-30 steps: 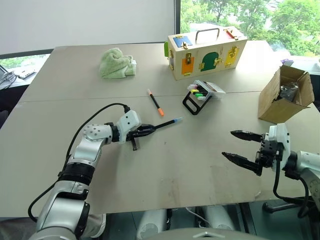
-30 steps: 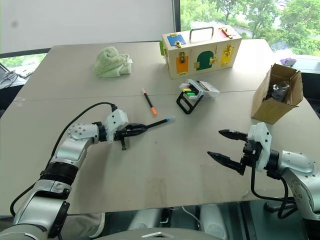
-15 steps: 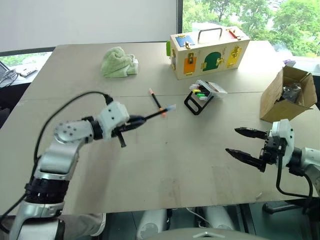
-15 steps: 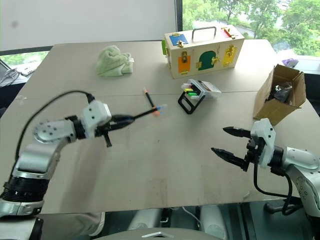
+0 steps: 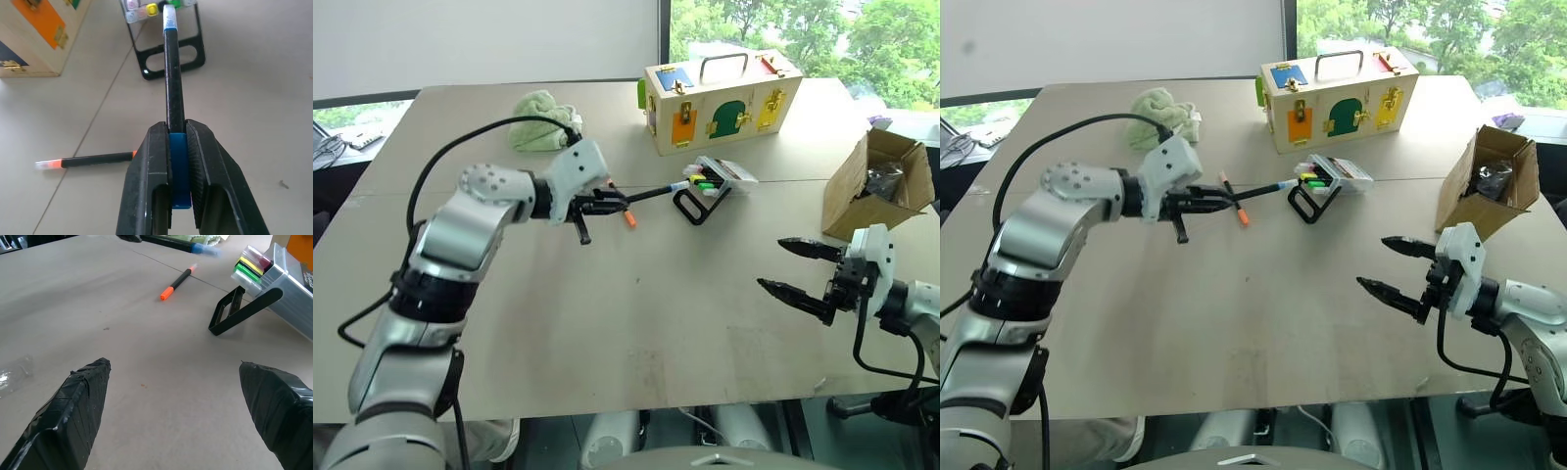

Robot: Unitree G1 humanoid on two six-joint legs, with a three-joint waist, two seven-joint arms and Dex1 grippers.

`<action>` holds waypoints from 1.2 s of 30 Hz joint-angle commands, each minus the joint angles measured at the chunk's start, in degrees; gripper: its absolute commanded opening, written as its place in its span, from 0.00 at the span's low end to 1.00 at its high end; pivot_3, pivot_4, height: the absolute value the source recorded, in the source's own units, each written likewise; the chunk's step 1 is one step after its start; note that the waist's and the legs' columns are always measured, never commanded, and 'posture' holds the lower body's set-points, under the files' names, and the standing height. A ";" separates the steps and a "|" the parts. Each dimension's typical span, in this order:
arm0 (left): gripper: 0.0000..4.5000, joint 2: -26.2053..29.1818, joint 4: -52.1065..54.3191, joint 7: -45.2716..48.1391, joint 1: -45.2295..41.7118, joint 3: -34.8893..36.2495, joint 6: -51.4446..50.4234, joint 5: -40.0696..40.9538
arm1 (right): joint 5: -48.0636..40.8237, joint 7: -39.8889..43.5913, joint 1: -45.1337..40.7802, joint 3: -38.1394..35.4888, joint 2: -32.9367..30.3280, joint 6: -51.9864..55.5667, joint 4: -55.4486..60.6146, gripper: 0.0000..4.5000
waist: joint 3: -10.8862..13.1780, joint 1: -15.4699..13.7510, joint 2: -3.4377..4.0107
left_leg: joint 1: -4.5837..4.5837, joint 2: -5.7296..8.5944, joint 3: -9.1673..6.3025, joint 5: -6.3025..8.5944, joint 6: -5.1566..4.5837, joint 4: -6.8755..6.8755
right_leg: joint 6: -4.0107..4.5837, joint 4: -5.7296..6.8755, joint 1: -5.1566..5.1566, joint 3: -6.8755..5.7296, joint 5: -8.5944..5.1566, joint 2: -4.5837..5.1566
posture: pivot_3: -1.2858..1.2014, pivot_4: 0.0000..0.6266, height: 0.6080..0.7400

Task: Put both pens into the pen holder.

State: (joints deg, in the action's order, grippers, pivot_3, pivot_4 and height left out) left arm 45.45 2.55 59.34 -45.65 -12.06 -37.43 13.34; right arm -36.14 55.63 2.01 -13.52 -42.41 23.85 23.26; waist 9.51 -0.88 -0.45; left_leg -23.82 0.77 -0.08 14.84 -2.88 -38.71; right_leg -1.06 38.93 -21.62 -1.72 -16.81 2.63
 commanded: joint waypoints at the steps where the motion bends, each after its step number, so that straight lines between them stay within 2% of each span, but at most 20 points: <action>1: 0.01 0.37 -4.71 3.32 -5.55 -2.20 2.21 -2.81 | 0.84 -1.93 0.68 -3.36 0.18 -2.74 2.94 1.00 | 0.01 0.08 -0.01 | -0.01 0.00 0.00 0.00 0.00 -0.04 | -0.01 0.00 0.01 0.01 0.00 0.00 | 0.52 0.24 1.00; 4: 0.01 -0.92 -9.63 3.43 -8.66 -3.99 4.74 -5.78 | 0.87 -4.13 -0.04 -5.90 2.20 -5.52 2.14 1.00 | 0.01 0.22 -0.01 | 0.03 0.00 0.06 -0.01 0.01 -0.05 | -0.02 0.01 0.00 0.08 -0.01 -0.01 | 0.52 0.24 1.00; 8: 0.01 -1.77 -11.85 6.16 -10.18 -4.96 5.27 -6.57 | 2.27 -5.10 1.78 -7.21 1.65 -5.72 3.00 1.00 | 0.02 0.14 -0.02 | 0.02 -0.02 0.05 -0.01 0.02 -0.05 | -0.02 0.01 -0.02 0.09 -0.02 -0.04 | 0.52 0.24 1.00; 15: 0.01 -4.82 -17.18 8.51 -13.73 -5.88 5.57 -7.71 | -0.32 -8.89 4.38 -9.95 3.99 -4.89 7.57 1.00 | 0.02 -0.07 -0.03 | 0.00 -0.01 0.05 -0.01 0.02 -0.08 | -0.04 0.02 -0.01 0.08 -0.03 -0.02 | 0.52 0.24 1.00; 21: 0.01 -3.53 -17.85 10.99 -15.50 -4.85 5.70 -8.31 | -1.08 -10.33 7.59 -10.20 4.97 -4.81 10.19 1.00 | 0.03 0.10 -0.03 | -0.01 -0.01 0.04 -0.01 0.02 -0.09 | -0.04 0.02 -0.01 0.09 -0.03 -0.01 | 0.52 0.24 1.00; 27: 0.01 -2.26 -18.63 11.58 -17.74 -3.87 5.33 -8.31 | -1.18 -10.69 7.33 -9.63 4.90 -5.02 9.87 1.00 | 0.03 0.16 -0.03 | 0.00 -0.01 0.04 -0.01 0.01 -0.10 | -0.04 0.06 -0.01 0.10 -0.04 -0.03 | 0.52 0.24 1.00; 36: 0.01 -3.87 -19.16 11.33 -18.38 -4.73 5.73 -8.56 | -1.68 -10.35 6.31 -9.50 4.56 -4.71 9.08 1.00 | 0.03 0.10 -0.03 | 0.00 -0.01 0.04 -0.01 0.01 -0.10 | -0.04 0.05 -0.01 0.09 -0.04 -0.02 | 0.52 0.24 1.00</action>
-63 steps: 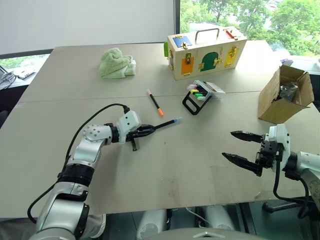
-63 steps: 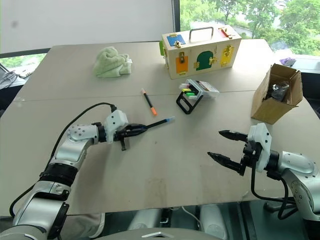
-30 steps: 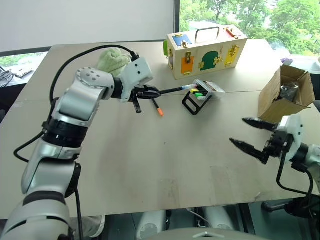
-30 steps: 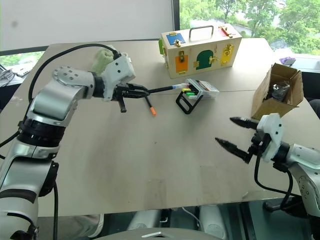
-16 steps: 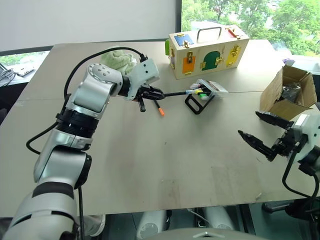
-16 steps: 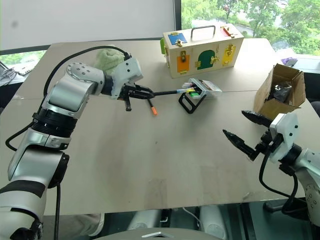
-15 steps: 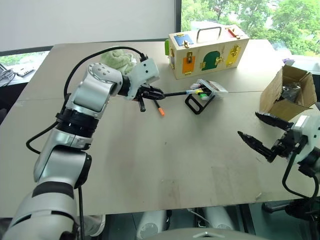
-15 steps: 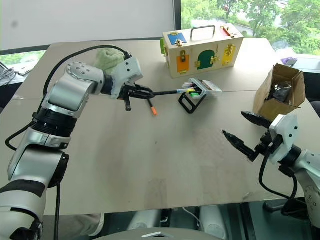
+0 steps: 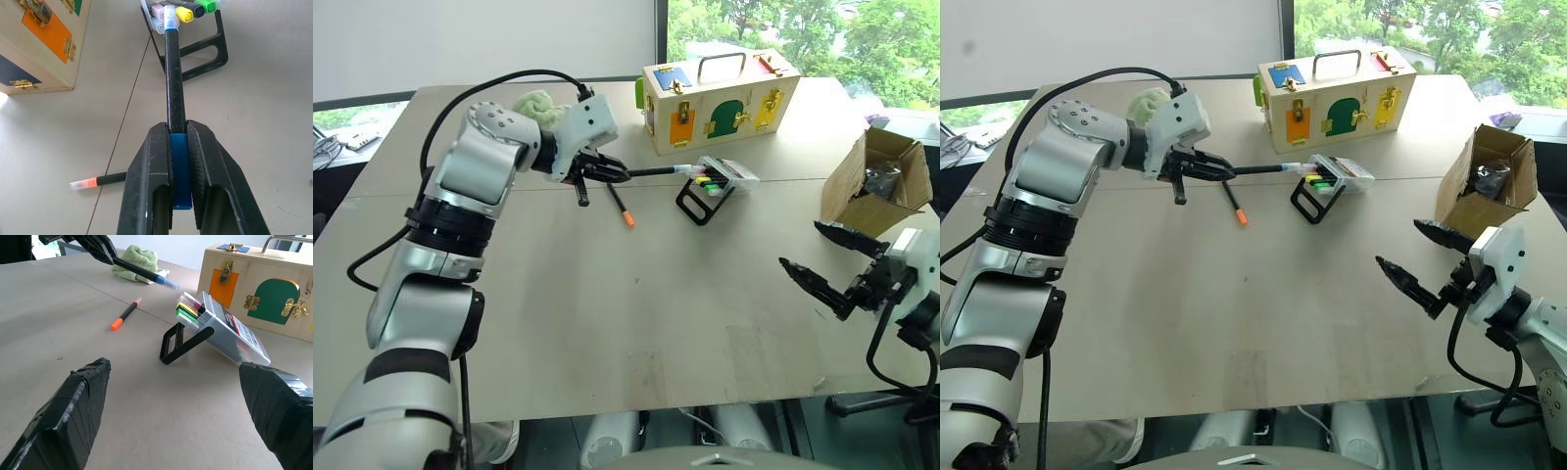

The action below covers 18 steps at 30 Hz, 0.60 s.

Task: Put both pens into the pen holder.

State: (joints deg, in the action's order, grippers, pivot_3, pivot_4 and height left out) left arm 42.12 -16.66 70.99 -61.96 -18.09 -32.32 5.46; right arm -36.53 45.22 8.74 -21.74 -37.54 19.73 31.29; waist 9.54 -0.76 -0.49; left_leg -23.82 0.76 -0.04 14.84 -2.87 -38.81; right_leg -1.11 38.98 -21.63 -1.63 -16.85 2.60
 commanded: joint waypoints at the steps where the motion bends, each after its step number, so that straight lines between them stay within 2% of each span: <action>1: 0.01 -0.91 -0.11 -0.33 -2.22 1.18 0.94 -0.78 | -1.24 -0.06 -0.37 -1.28 -0.21 -0.62 1.12 1.00 | 0.00 -0.05 0.00 | 0.00 0.00 0.00 0.00 0.00 0.00 | 0.00 0.00 0.00 0.00 0.00 0.00 | 0.52 0.24 1.00; 14: 0.01 -5.44 -3.10 0.71 -3.95 -0.03 0.43 -2.38 | -0.91 -2.95 2.34 -1.29 1.45 -1.26 3.84 1.00 | 0.00 0.02 0.00 | -0.01 0.00 0.00 0.00 0.00 -0.07 | 0.00 0.03 0.00 0.01 0.00 -0.01 | 0.52 0.24 1.00; 18: 0.01 -6.99 -6.90 0.38 -5.45 -0.74 2.37 -3.83 | -0.60 -3.90 3.66 -1.71 2.26 -1.46 5.10 1.00 | 0.00 -0.01 0.00 | -0.01 0.00 0.00 0.00 0.00 -0.07 | 0.00 0.04 0.00 0.00 0.00 -0.02 | 0.52 0.24 1.00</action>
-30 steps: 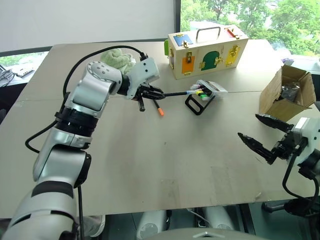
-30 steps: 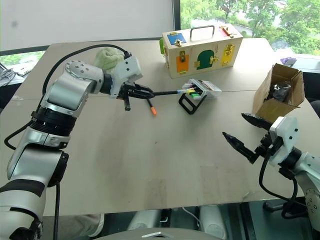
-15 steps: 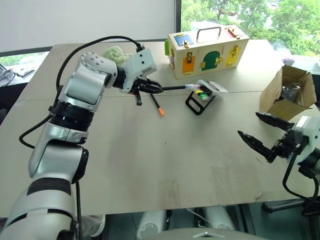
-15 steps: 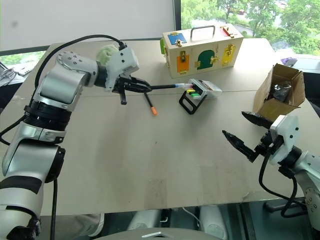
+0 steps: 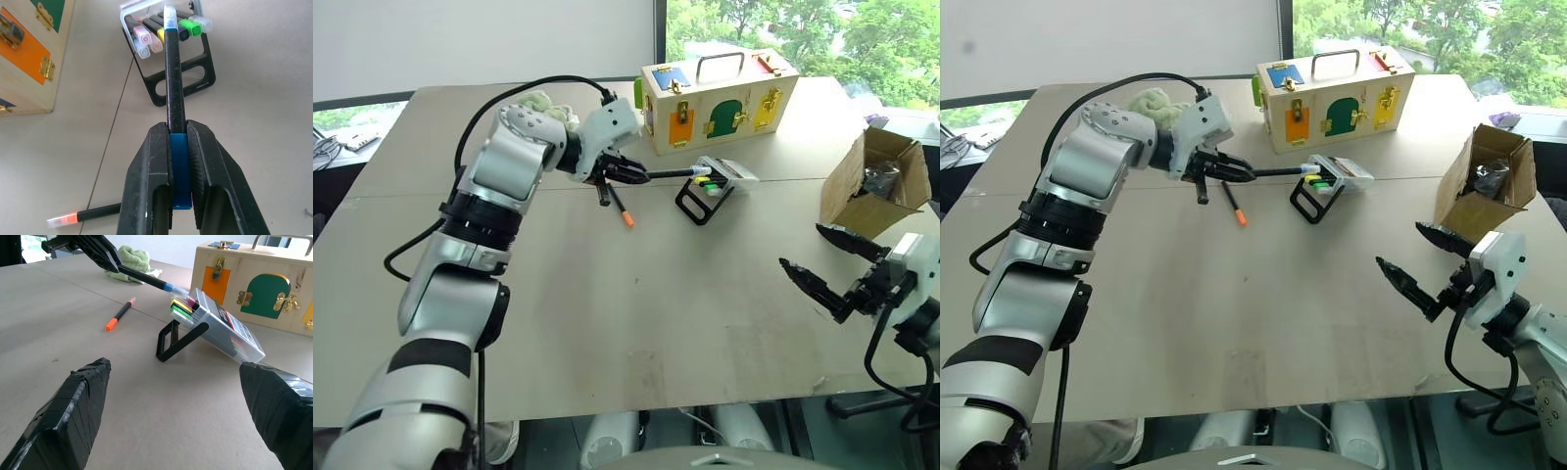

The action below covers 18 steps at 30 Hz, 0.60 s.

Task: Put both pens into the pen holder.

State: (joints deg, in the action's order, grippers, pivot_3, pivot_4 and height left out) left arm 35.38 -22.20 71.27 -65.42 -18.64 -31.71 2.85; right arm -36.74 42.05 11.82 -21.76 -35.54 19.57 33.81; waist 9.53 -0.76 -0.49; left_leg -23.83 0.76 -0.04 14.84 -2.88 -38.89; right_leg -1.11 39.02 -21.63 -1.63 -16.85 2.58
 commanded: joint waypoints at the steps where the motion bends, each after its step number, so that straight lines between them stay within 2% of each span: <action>1: 0.01 -0.34 -1.86 0.26 -2.14 -0.35 2.19 -1.56 | -0.38 -0.87 0.72 -1.72 0.32 -1.30 2.73 1.00 | 0.00 0.01 0.00 | 0.00 0.00 0.00 0.00 0.00 0.00 | 0.00 -0.01 0.00 0.00 0.00 0.00 | 0.52 0.24 1.00; 9: 0.01 -2.21 -8.49 2.46 -4.95 -2.31 5.44 -4.31 | 0.48 -1.71 2.73 -1.75 1.18 -2.56 3.53 1.00 | 0.00 0.01 0.00 | 0.00 0.00 0.00 0.00 -0.01 -0.02 | -0.01 0.00 0.00 0.00 0.00 -0.01 | 0.52 0.24 1.00; 18: 0.01 -6.35 -17.08 0.62 -9.04 -1.70 7.25 -6.62 | 0.71 -2.83 3.58 -1.10 2.49 -3.64 3.83 1.00 | 0.00 0.01 0.00 | -0.01 0.01 0.01 0.05 -0.08 -0.04 | -0.01 0.01 0.00 0.01 -0.01 -0.01 | 0.52 0.24 1.00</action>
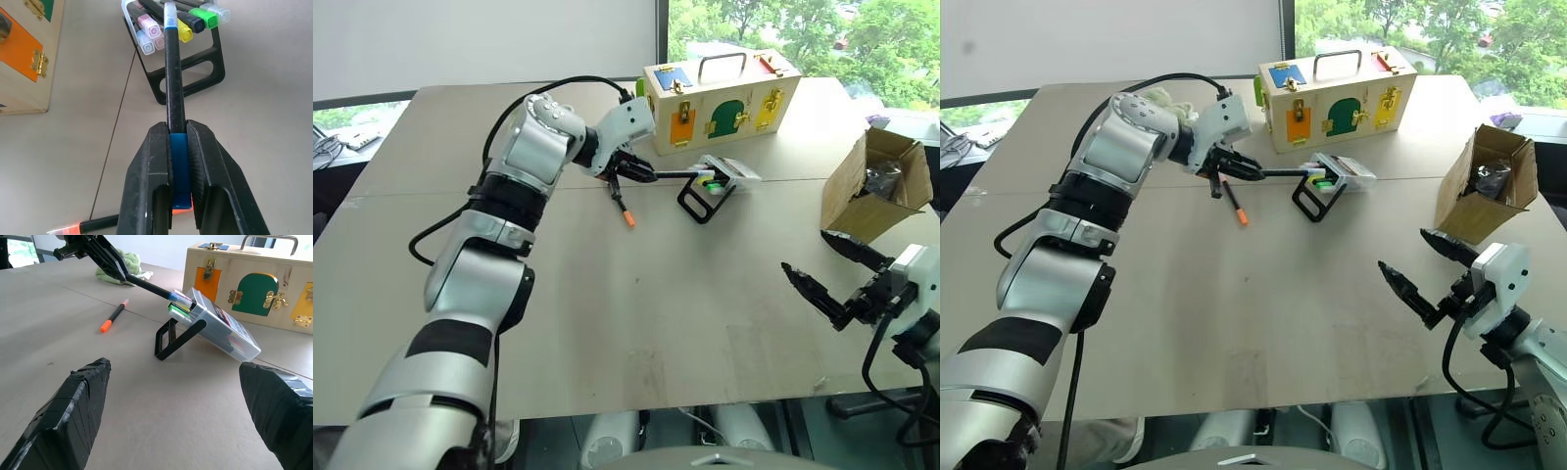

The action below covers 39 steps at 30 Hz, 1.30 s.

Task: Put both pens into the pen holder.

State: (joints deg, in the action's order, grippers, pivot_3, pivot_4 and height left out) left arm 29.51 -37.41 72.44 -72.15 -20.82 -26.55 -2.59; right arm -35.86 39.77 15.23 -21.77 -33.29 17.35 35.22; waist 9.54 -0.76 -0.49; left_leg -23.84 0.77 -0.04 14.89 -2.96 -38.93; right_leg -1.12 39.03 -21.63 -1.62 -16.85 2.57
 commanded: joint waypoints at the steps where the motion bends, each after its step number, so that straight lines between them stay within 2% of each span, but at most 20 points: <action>1: 0.01 -0.66 -2.56 -0.38 -2.64 0.27 2.96 -1.57 | 0.01 -0.66 0.26 -1.01 0.32 -1.56 2.40 1.00 | 0.00 0.01 0.00 | 0.00 0.00 0.00 0.00 0.00 0.00 | 0.00 0.00 0.00 0.00 0.00 0.00 | 0.52 0.24 1.00; 22: 0.01 -4.79 -17.06 1.22 -11.57 0.10 15.94 -7.88 | 2.10 -3.65 1.39 0.74 2.94 -2.79 4.02 1.00 | 0.02 0.07 -0.03 | -0.01 0.01 0.00 0.06 -0.11 -0.07 | -0.02 0.07 -0.01 0.00 -0.01 -0.02 | 0.52 0.24 1.00; 39: 0.01 -11.01 -26.44 0.57 -15.15 1.14 17.72 -9.69 | 2.20 -6.73 -0.17 -1.34 3.62 -2.52 3.12 1.00 | 0.02 0.14 -0.03 | -0.03 0.02 0.00 0.07 -0.11 -0.10 | -0.04 0.09 -0.02 0.00 -0.02 -0.03 | 0.52 0.24 1.00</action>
State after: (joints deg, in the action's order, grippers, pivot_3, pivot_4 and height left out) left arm 18.32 -63.73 72.84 -85.24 -20.74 -8.76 -12.28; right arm -32.25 33.42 15.70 -21.21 -29.80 15.81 37.27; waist 9.56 -0.62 -0.53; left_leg -23.87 0.78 -0.03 14.95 -3.07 -39.02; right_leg -1.16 39.13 -21.65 -1.62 -16.88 2.52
